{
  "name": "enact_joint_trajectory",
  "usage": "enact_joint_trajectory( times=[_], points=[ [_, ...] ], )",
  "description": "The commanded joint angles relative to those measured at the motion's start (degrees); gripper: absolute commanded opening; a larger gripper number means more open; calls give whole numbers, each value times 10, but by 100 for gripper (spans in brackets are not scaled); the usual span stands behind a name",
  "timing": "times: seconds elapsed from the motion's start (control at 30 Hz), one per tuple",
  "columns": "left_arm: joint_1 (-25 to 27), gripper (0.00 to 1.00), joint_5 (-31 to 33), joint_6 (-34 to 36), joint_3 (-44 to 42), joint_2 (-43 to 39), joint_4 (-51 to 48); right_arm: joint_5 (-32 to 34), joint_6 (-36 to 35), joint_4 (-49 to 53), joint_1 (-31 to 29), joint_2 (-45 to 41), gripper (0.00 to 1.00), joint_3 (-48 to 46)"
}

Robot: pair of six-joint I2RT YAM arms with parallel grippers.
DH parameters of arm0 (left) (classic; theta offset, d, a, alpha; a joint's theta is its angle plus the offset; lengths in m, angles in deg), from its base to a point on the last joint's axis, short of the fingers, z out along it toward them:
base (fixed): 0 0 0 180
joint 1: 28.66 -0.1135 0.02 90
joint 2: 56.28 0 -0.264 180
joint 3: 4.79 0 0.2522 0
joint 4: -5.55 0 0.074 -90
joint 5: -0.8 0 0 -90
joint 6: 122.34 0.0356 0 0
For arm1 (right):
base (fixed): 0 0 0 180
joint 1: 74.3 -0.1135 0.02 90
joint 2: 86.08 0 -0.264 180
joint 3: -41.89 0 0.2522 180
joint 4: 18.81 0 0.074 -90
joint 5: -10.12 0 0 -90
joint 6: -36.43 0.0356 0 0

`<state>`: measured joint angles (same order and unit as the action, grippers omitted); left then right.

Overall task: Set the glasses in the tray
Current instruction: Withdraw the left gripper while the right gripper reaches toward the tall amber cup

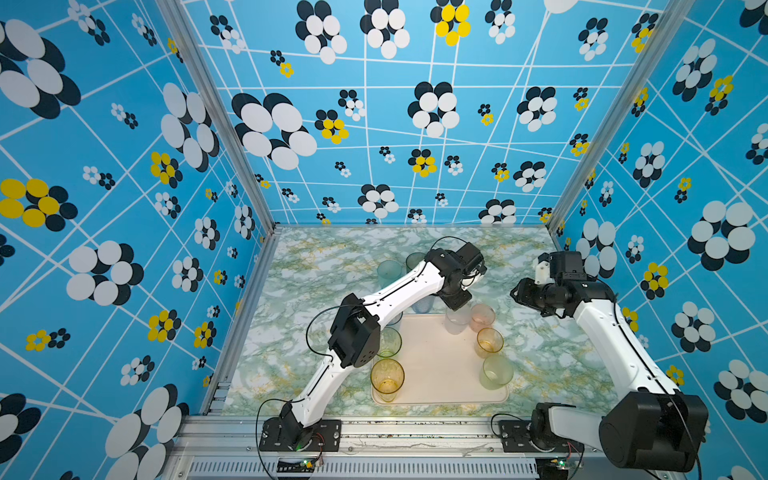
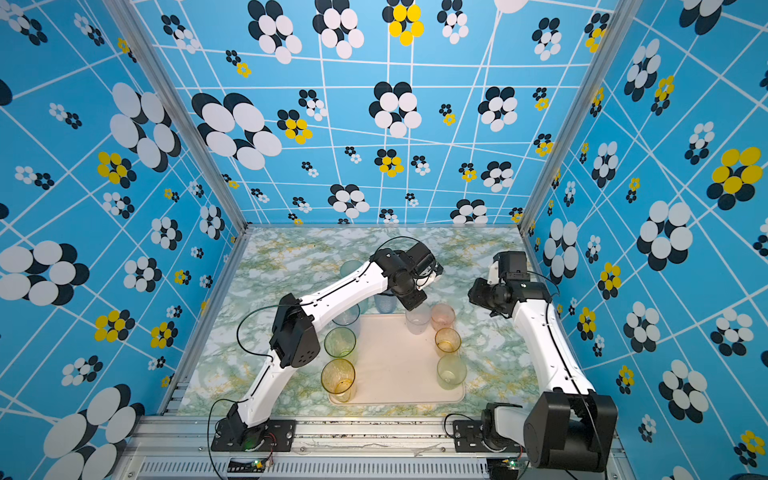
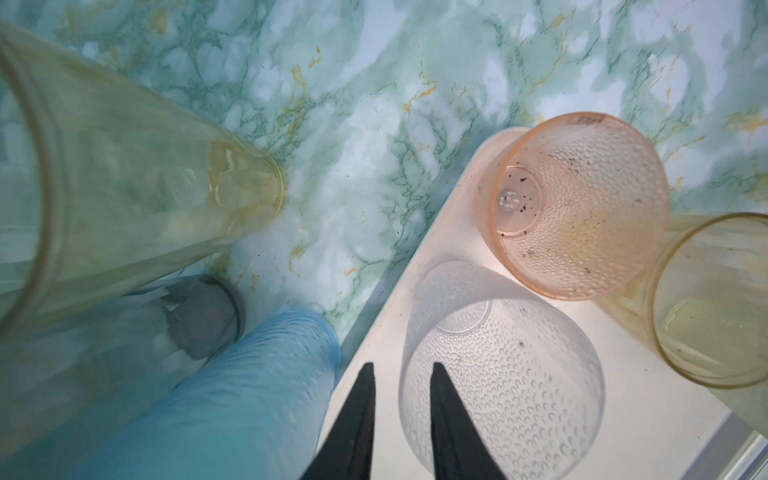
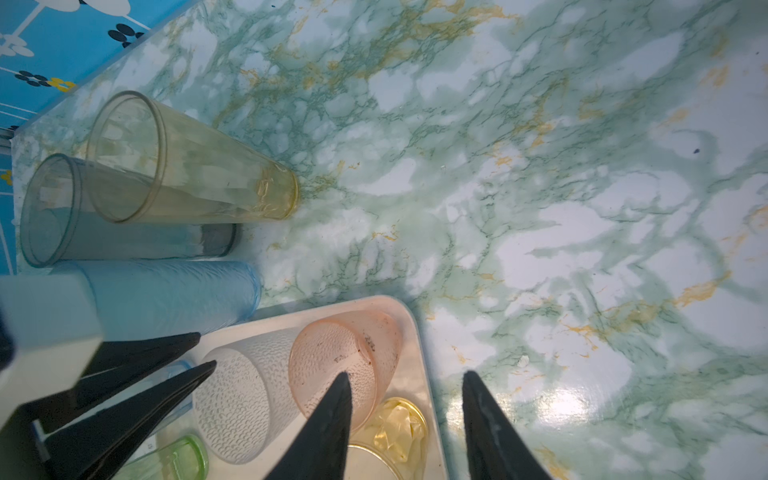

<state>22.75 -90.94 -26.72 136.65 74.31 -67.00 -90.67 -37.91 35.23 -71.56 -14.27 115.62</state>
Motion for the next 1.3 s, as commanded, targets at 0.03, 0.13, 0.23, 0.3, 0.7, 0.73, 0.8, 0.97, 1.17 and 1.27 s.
enact_joint_trajectory(
  times=[0.03, 0.13, 0.23, 0.3, 0.7, 0.73, 0.8, 0.97, 1.17, 1.27],
  points=[
    [2, 25, -3, 10, -53, -95, 65, 10, -5, 19, -5, 8, 46, 13],
    [-6, 25, -11, 11, -106, -158, 119, 17, -6, 22, -5, 9, 46, 15],
    [-23, 25, -9, 0, -170, -230, 184, 19, -8, 28, -5, 9, 46, 23],
    [-43, 26, -12, -19, -221, -279, 227, 21, -8, 31, -5, 8, 46, 30],
    [-236, 26, -29, -146, -492, -498, 318, 40, 4, 50, -79, 27, 44, 105],
    [-248, 26, -28, -146, -503, -508, 314, 46, 5, 52, -89, 33, 44, 115],
    [-267, 26, -25, -149, -521, -525, 307, 56, 5, 59, -137, 47, 44, 138],
    [-312, 26, -43, -158, -558, -557, 308, 76, 0, 77, -208, 112, 39, 209],
    [-337, 26, -63, -158, -579, -566, 309, 146, -6, 109, -236, 221, 36, 313],
    [-344, 26, -70, -155, -579, -562, 304, 160, -18, 129, -235, 276, 35, 389]
  ],
)
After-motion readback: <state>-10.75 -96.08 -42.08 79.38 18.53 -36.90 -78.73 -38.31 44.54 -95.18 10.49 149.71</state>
